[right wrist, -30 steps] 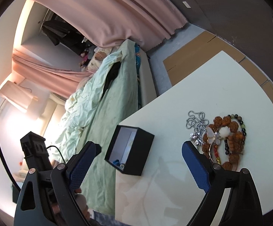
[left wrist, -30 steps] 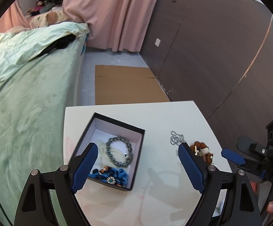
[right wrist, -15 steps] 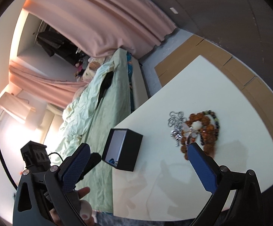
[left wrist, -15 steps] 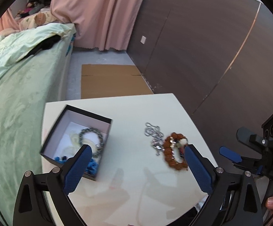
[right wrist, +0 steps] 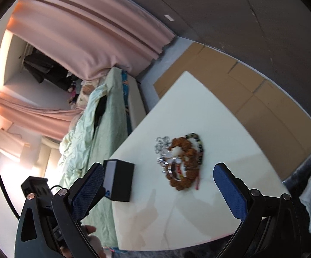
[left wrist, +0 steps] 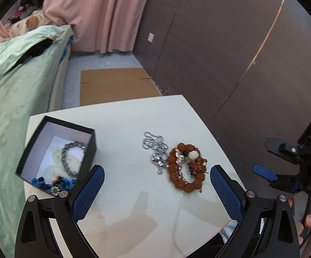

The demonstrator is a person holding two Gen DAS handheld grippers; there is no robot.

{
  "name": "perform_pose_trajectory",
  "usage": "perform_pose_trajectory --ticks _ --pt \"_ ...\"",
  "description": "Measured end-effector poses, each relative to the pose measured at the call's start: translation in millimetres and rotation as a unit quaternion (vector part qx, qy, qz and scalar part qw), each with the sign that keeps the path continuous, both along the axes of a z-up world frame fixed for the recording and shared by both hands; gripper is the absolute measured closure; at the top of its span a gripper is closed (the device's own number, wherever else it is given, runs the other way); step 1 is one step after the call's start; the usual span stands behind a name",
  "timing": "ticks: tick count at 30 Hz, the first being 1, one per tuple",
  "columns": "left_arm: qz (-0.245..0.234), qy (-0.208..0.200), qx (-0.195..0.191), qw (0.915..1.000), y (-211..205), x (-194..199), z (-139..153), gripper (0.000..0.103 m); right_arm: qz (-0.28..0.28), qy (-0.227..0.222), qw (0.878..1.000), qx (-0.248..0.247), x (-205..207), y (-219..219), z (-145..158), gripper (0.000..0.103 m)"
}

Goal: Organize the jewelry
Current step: 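Withdraw both open grippers from the box toward the brown bead bracelet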

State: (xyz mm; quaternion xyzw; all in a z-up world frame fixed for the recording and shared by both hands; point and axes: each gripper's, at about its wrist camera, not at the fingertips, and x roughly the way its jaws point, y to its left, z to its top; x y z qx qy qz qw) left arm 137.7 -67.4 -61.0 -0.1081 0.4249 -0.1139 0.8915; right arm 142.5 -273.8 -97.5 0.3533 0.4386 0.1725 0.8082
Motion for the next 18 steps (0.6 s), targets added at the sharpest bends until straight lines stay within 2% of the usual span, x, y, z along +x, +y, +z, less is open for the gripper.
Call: perform_pose_trajectory --ticks 3,6,9,11,14,18 --pt "-0.009 0.001 0.008 0.9999 -8.2 2.8 -1.9 0.011 -0.007 0.012 1.0 -0.006 4.6 -3.7 -6.3 0.003" --pt "-0.017 0.012 0.011 0.9997 -14.2 8.4 -7.6 0.017 0.004 0.03 0.999 -0.023 13.1 2.1 -15.0 0.017" --pt "-0.016 0.026 0.016 0.9994 -16.9 14.7 -14.9 0.028 0.019 0.067 0.997 -0.027 22.6 9.2 -33.6 0.033" --pt "-0.013 0.034 0.018 0.9992 -16.0 18.6 -19.1 0.034 0.028 0.09 0.995 -0.026 28.1 14.1 -45.9 0.049" --pt "-0.012 0.042 0.022 0.9988 -14.0 23.1 -23.6 0.035 0.041 0.111 0.993 -0.017 36.7 20.2 -57.9 0.058" --pt "-0.01 0.045 0.029 0.9985 -11.0 27.1 -26.2 0.035 0.039 0.116 0.992 -0.034 44.6 23.4 -61.1 0.059"
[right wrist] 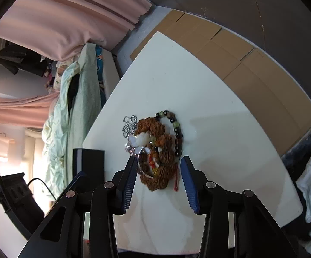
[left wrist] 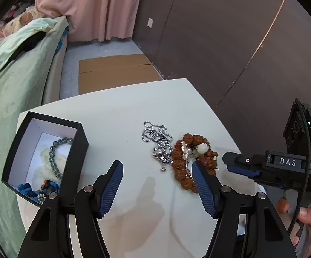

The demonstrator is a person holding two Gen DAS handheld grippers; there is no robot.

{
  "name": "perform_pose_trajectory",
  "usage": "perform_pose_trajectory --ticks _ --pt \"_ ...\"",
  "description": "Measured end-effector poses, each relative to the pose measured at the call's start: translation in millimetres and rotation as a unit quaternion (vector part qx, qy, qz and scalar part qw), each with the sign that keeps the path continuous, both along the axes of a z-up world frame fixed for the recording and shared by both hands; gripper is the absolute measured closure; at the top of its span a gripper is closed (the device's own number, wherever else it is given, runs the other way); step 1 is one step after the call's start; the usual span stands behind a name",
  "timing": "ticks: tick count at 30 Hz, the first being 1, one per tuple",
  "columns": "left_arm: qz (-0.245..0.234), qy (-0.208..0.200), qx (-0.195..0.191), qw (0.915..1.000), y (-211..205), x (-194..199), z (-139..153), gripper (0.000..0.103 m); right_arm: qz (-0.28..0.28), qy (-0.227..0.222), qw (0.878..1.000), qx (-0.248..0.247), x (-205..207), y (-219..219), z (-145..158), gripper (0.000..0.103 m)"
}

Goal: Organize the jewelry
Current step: 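Withdraw both open grippers from the box toward the brown bead bracelet, then grasp the brown rudraksha bead bracelet with the right gripper and lift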

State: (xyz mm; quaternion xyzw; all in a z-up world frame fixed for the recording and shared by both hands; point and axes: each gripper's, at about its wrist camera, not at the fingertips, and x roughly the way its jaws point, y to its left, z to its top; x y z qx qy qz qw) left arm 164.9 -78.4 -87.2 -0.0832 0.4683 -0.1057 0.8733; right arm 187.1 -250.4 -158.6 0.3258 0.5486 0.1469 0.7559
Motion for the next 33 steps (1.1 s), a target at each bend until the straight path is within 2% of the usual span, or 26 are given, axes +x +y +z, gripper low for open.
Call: perform_pose_trajectory --ticks 10,12,14,16,24,33 --pt "0.007 0.004 0.002 1.0 7.1 7.5 -1.9 0.035 0.027 0.045 0.998 -0.016 6.6 18.7 -21.1 0.065" --pt "0.006 0.004 0.002 1.0 7.1 7.6 -1.5 0.035 0.03 0.042 0.998 -0.027 6.4 20.9 -19.9 0.069" --pt "0.006 0.003 0.002 1.0 6.9 6.6 -0.1 0.035 0.027 0.047 0.998 -0.027 6.8 21.6 -21.4 0.082" --pt "0.005 0.001 0.003 1.0 6.3 4.9 1.1 0.035 0.028 0.045 0.999 -0.014 4.5 21.1 -19.8 0.082" --pt "0.015 -0.003 -0.001 0.9999 10.1 -4.0 5.4 0.035 0.048 -0.063 0.995 0.055 -14.5 15.2 27.6 0.083" --pt "0.013 -0.005 0.003 0.9999 7.5 -8.1 6.3 0.035 0.031 -0.132 0.983 0.121 -30.9 -2.9 53.9 0.083"
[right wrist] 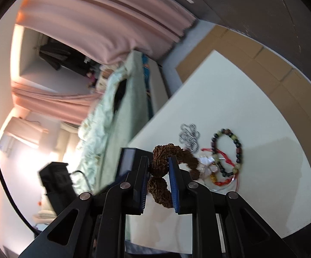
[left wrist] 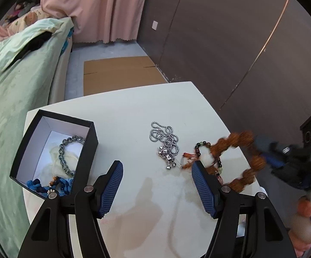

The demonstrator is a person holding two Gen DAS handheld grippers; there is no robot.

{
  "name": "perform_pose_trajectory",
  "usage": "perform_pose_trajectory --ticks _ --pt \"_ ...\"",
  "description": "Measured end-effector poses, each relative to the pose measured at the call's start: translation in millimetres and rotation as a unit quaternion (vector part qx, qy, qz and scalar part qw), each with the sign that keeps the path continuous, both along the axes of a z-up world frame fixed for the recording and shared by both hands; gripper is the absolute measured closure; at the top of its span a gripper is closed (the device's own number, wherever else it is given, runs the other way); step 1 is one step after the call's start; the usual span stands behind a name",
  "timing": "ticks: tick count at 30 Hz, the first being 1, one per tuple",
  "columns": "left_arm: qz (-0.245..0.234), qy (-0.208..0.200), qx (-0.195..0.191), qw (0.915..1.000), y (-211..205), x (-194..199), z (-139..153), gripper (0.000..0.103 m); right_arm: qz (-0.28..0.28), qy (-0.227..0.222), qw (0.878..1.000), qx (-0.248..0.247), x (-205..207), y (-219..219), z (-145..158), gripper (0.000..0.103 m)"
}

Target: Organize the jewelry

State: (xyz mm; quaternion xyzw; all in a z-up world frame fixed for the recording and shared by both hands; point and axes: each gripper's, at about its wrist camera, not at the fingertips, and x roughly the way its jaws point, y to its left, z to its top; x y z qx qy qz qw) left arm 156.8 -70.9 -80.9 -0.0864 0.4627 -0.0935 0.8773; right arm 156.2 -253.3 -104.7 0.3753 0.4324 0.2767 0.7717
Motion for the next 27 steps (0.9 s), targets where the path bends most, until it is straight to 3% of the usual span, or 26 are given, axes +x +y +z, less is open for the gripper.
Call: perform_pose_trajectory --ticks 3,9,14,19,22,27 --pt "0.0 -0.001 0.002 1.0 -1.7 0.1 -1.0 0.035 -0.009 -0.019 0.999 0.03 -2.7 -10.7 6.9 0.083" --pt "-0.007 -0.001 0.002 1.0 -8.2 2.2 -5.0 0.035 -0.038 -0.043 0.998 0.039 -10.5 -27.5 16.5 0.083" --pt "-0.029 0.011 -0.013 0.9994 -24.0 9.5 -14.5 0.061 -0.057 -0.029 0.998 0.028 -9.0 -34.2 11.4 0.083" --pt "-0.037 0.046 -0.048 0.9971 -34.3 21.0 -30.3 0.065 -0.063 -0.017 0.997 0.029 1.4 -40.2 7.4 0.083" --pt "-0.034 0.065 -0.066 0.9951 -37.0 29.2 -39.2 0.073 -0.068 -0.011 0.997 0.029 4.1 -44.2 6.1 0.083" --pt "-0.028 0.082 -0.076 0.9934 -40.0 41.5 -50.8 0.074 -0.073 -0.006 0.997 0.028 9.3 -50.5 2.8 0.083"
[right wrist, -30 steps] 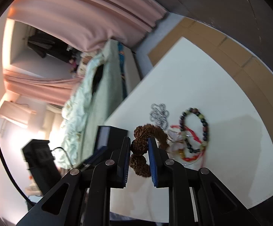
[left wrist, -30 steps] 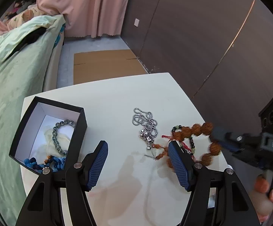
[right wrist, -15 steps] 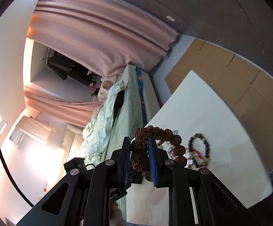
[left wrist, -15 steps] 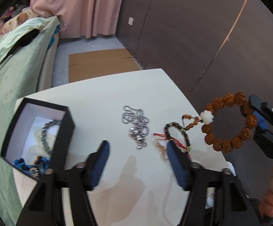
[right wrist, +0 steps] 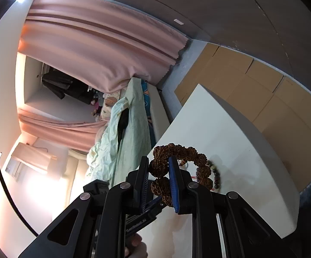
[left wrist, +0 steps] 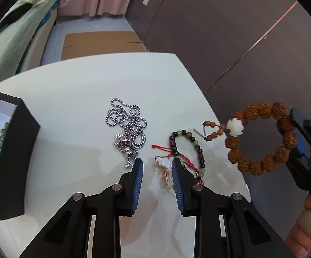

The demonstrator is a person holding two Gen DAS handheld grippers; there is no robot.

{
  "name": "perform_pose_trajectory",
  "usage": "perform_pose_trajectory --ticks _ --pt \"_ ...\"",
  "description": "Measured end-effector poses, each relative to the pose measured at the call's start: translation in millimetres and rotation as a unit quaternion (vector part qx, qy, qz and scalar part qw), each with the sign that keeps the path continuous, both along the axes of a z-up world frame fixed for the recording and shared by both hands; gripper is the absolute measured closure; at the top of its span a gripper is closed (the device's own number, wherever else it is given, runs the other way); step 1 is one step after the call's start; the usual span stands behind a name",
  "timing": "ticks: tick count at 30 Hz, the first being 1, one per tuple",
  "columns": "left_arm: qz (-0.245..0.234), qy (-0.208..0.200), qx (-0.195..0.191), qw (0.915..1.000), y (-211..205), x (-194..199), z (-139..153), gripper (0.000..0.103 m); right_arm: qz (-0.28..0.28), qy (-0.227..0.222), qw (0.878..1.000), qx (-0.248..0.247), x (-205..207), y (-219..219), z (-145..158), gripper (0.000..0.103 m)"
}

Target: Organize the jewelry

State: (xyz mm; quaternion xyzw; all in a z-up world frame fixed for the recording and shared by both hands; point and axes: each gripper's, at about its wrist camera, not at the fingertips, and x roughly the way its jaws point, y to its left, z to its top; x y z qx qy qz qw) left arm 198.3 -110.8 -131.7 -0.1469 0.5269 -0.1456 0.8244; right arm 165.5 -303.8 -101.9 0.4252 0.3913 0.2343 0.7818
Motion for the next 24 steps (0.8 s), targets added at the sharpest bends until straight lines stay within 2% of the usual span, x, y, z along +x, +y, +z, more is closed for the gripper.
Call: perform_pose_trajectory --ticks 12,14,16,19,24 --pt "0.002 0.022 -0.011 0.9997 -12.2 17.5 -19.6 0.08 -0.01 0.007 1.0 -0.008 8.2 -11.8 -3.1 0.083" --pt "0.004 0.029 -0.018 0.9994 -11.7 19.4 -21.9 0.094 -0.01 0.008 1.0 -0.009 8.7 -12.4 -3.7 0.083" --pt "0.007 0.038 -0.032 0.9988 -9.4 18.4 -24.6 0.095 -0.01 0.009 1.0 -0.009 7.1 -11.2 -3.9 0.083" --pt "0.009 0.028 -0.032 0.9991 -7.6 12.8 -18.4 0.099 -0.009 0.01 1.0 -0.011 7.7 -10.3 -4.8 0.083" --pt "0.016 0.01 -0.029 0.9994 0.4 5.0 -2.7 0.101 -0.005 0.009 1.0 -0.018 6.6 -5.0 -4.0 0.083"
